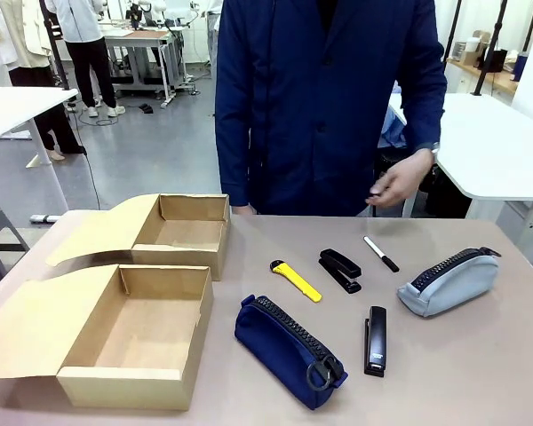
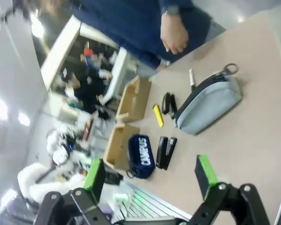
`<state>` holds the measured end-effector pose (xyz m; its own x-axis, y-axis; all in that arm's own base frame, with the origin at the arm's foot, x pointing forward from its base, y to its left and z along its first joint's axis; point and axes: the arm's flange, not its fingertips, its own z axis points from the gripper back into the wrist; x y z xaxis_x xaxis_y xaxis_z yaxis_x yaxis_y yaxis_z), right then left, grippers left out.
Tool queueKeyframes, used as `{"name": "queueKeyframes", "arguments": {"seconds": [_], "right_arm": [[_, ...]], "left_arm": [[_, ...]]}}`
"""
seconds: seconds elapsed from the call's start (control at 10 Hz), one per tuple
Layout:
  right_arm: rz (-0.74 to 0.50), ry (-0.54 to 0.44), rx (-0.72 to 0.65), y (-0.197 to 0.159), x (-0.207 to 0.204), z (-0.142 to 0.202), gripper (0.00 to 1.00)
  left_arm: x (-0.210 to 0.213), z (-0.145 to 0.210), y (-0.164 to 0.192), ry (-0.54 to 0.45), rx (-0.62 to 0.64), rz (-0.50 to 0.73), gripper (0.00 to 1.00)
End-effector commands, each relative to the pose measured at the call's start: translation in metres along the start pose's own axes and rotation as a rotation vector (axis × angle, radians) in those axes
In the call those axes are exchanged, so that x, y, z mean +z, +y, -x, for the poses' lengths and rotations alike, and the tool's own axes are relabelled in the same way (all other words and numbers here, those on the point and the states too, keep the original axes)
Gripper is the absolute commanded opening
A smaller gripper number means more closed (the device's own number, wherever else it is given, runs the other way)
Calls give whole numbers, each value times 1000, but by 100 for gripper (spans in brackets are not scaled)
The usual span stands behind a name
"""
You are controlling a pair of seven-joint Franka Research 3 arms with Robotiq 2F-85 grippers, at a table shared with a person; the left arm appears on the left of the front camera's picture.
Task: Place items inside the box.
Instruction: Pick up a Pencil pouch or Stapler and place it inside the Mailer Box closest to the robot.
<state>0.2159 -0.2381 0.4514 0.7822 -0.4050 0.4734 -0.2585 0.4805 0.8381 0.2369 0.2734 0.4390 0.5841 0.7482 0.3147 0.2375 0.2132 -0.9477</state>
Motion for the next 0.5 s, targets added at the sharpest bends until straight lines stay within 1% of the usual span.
{"name": "queueKeyframes", "arguments": {"seconds": [0.0, 0.1, 0.2, 0.3, 0.4], "right_arm": [[21, 193, 163, 38, -72, 7, 100], [52, 267, 177, 38, -85, -1, 100], [61, 254, 116, 27, -73, -4, 100], [57, 232, 108, 17, -55, 0, 100], [43, 190, 104, 5, -27, 8, 100]], "left_arm": [[0, -1, 0, -13, -23, 24, 100], [0, -1, 0, -13, -23, 24, 100], [0, -1, 0, -13, -23, 24, 100], [0, -1, 0, -13, -23, 24, 100], [0, -1, 0, -13, -23, 24, 100]]}}
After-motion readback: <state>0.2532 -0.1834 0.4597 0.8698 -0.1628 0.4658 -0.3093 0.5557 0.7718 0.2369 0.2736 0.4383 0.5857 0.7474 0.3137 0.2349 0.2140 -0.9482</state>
